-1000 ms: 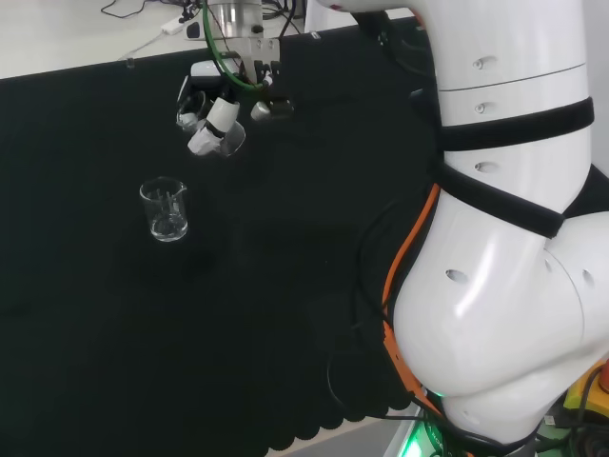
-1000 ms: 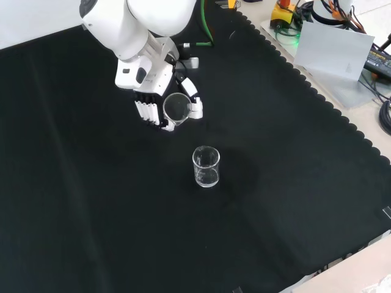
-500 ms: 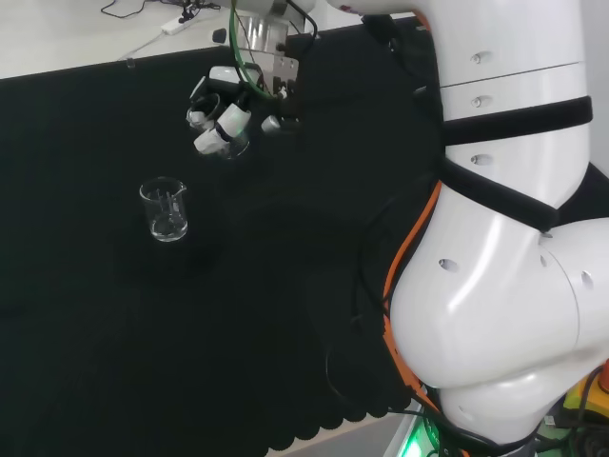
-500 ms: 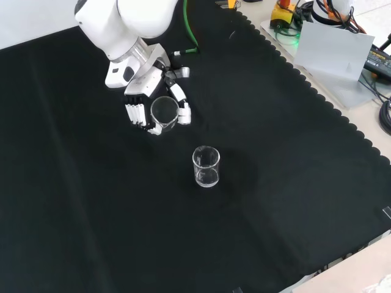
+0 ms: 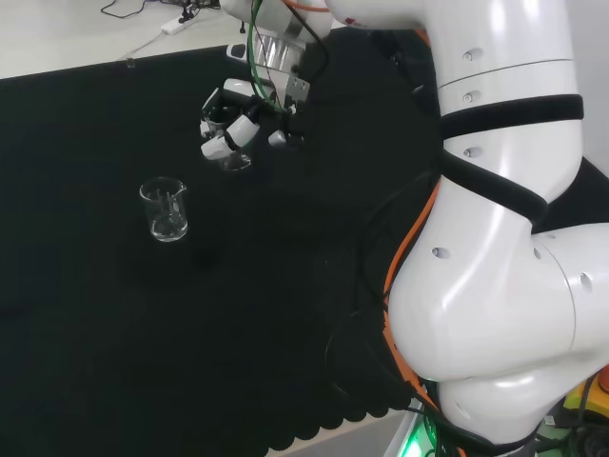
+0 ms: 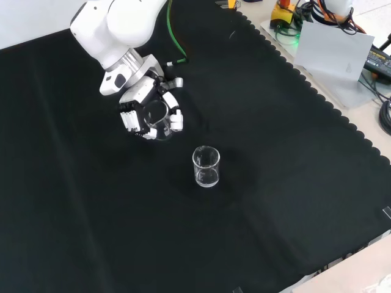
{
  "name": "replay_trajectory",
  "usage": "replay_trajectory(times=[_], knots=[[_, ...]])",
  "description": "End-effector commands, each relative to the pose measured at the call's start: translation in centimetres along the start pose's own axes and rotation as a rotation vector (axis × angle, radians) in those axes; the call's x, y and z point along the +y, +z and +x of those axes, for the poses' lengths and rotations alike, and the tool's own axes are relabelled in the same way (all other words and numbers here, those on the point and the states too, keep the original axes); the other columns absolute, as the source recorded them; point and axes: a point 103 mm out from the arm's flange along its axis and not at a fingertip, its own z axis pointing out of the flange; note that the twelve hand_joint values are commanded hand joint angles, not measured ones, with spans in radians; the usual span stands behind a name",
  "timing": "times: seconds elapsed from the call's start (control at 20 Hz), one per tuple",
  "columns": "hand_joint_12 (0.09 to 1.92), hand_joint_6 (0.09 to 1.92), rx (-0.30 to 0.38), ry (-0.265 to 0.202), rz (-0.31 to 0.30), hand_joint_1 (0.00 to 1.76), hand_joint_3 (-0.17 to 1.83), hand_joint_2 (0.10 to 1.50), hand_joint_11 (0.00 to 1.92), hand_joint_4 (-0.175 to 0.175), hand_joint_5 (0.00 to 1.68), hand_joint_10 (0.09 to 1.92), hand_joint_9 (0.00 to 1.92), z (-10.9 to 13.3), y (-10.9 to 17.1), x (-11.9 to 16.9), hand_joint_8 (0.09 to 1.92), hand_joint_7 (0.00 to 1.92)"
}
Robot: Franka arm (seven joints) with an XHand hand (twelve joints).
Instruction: Place the beaker back on the table.
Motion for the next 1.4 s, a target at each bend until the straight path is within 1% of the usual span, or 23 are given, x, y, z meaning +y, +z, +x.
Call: replay_trajectory(times=[0.05,0.2,0.4,0.65,0.75,0.95,1.0,1.1,1.4], knots=[[0.84,0.89,0.054,-0.025,-0.059,1.44,0.95,0.47,1.11,-0.175,1.15,0.61,1.44,-0.9,2.0,0.5,0.81,1.33],[0.84,0.88,0.057,-0.018,-0.062,1.44,0.95,0.47,1.11,-0.175,1.15,0.60,1.44,-1.5,2.7,0.2,0.80,1.33],[0.83,0.88,0.028,-0.013,-0.050,1.45,0.95,0.47,1.11,-0.175,1.16,0.59,1.45,-1.7,4.3,0.3,0.80,1.34],[0.83,0.85,-0.024,-0.015,-0.082,1.45,0.94,0.47,1.12,-0.175,1.17,0.55,1.46,-1.9,5.9,0.1,0.75,1.35],[0.83,0.85,-0.034,-0.017,-0.091,1.45,0.93,0.47,1.12,-0.175,1.17,0.55,1.46,-1.5,7.0,0.7,0.75,1.36],[0.82,0.85,-0.044,-0.023,-0.103,1.45,0.93,0.47,1.12,-0.175,1.17,0.54,1.47,-1.8,7.5,0.0,0.74,1.36],[0.82,0.85,-0.046,-0.021,-0.115,1.45,0.93,0.47,1.12,-0.175,1.17,0.54,1.47,-1.9,7.6,-0.2,0.74,1.36],[0.82,0.85,-0.057,-0.017,-0.137,1.45,0.93,0.47,1.12,-0.175,1.17,0.54,1.47,-1.9,7.8,-0.3,0.74,1.36],[0.82,0.84,-0.092,-0.016,-0.163,1.45,0.93,0.47,1.12,-0.175,1.17,0.54,1.47,-1.6,8.2,-0.3,0.73,1.36]])
